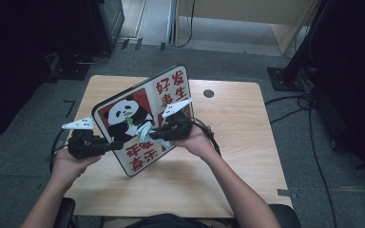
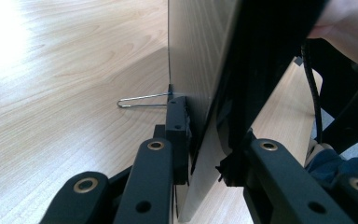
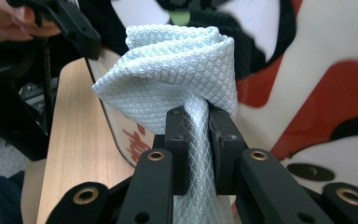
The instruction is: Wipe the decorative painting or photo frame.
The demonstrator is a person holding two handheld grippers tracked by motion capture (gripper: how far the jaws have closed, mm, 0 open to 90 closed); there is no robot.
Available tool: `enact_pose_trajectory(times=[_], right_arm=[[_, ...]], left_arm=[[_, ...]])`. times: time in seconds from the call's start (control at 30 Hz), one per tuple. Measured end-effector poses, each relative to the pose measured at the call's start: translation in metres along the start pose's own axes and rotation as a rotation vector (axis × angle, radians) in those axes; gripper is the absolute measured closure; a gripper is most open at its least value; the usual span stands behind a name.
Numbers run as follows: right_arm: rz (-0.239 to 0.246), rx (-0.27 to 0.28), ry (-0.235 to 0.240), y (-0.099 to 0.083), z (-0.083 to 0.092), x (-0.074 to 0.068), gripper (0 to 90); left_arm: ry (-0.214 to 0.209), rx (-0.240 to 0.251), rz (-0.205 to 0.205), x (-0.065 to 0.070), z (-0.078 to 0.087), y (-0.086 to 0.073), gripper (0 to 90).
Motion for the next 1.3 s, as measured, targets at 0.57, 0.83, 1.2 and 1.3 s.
enact_pose_trajectory(times=[0.57, 0.83, 1.2, 1.3], right_arm=[[-0.025, -0.025, -0.001, -0.048, -0.023, 0.005, 79.9], [-0.043, -0.054, -0.004, -0.075, -0.035, 0.009, 79.7], [-0.065, -0.165, -0.009, -0.097, -0.045, 0.012, 80.0], [-0.064, -0.147, -0.001, -0.092, -0.040, 0.011, 80.0]], left_arm=[[-0.002, 0.001, -0.002, 0.000, 0.000, 0.000, 77.0], [-0.003, 0.001, -0.004, 0.001, 0.000, 0.000, 77.0], [-0.004, 0.002, 0.001, 0.000, 0.000, 0.000, 76.6], [-0.003, 0.003, 0.001, 0.000, 0.000, 0.000, 76.7]])
Point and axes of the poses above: each handheld gripper's, and its own axes: z roughly backward along the jaws, y roughly out of its top, x roughly to its right, the point moved 10 cm from there along -z, roughly forward along the jaws, and after that the axes turned 6 degrees about -z, right-handed, at the moved point
